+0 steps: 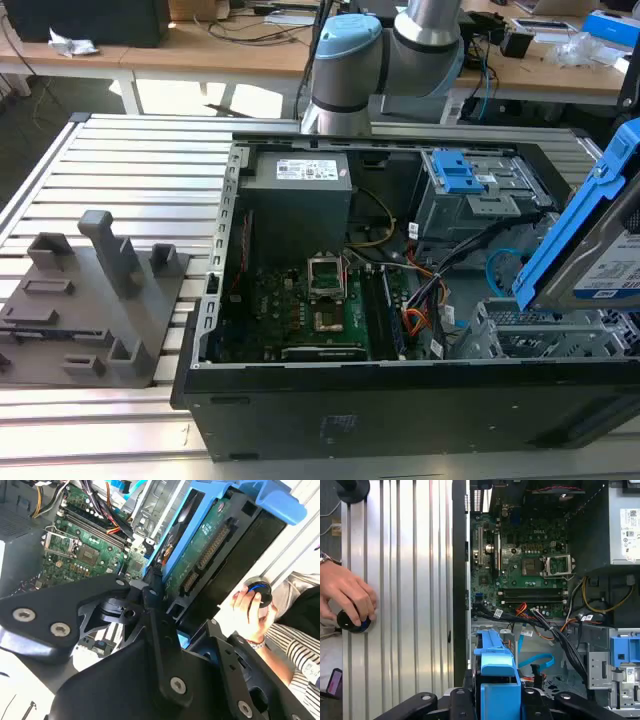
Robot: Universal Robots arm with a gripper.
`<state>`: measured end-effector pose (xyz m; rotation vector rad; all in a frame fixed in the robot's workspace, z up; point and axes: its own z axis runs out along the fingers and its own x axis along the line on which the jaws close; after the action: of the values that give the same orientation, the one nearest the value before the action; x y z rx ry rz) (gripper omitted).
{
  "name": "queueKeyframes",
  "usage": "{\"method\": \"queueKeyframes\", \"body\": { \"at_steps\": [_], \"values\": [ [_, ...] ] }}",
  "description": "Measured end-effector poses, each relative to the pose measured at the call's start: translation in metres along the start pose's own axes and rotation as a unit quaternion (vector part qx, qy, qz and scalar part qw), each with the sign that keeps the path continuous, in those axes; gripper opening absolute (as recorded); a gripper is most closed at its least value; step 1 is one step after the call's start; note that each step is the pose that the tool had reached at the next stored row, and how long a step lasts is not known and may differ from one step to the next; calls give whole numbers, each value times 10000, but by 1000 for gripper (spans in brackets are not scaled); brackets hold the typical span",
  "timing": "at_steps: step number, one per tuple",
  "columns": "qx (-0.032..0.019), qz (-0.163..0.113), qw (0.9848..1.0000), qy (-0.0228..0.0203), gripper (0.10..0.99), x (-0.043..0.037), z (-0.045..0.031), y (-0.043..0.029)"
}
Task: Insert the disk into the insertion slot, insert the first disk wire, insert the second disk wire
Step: 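Insert the disk into the insertion slot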
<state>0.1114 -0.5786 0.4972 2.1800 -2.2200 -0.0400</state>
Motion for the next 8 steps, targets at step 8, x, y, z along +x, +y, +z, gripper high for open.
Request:
{"method": "queueKeyframes", "body": {
  "at_steps": [8],
  "values": [
    [0, 0, 10000, 0, 361, 0, 78, -3]
  ]
}}
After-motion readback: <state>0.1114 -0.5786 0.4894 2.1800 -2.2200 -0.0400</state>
